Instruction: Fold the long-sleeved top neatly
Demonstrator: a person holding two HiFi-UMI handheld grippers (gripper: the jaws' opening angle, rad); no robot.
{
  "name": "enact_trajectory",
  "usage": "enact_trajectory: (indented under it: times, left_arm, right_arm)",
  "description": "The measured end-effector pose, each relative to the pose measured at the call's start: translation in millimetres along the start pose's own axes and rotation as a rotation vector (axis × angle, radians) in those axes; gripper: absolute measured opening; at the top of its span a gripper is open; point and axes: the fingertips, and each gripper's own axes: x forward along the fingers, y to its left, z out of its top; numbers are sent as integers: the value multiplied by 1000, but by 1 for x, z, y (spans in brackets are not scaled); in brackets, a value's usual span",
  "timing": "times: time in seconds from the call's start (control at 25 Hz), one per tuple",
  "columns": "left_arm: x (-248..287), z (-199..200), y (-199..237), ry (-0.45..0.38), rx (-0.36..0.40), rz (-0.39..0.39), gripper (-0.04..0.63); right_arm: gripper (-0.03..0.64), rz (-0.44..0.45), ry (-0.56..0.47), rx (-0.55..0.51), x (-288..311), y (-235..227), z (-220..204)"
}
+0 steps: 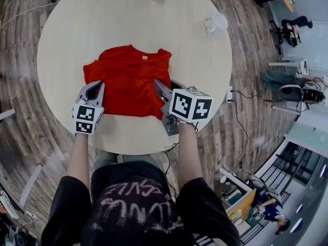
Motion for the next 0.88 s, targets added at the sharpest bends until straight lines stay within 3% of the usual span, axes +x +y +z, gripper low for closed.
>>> enact_trajectory:
  times: [0.44, 0.6, 0.88]
  left_arm:
    - [-2, 3, -3, -22, 4, -46, 11]
    - [-12, 6, 3, -26, 29, -30, 11]
    - [-44, 12, 36, -53, 8, 11, 11]
  right_arm:
    - [104, -28, 49, -29, 28, 45, -4]
    - [104, -28, 61, -28, 39, 60, -9]
    - [107, -34, 78, -55, 64, 86, -15]
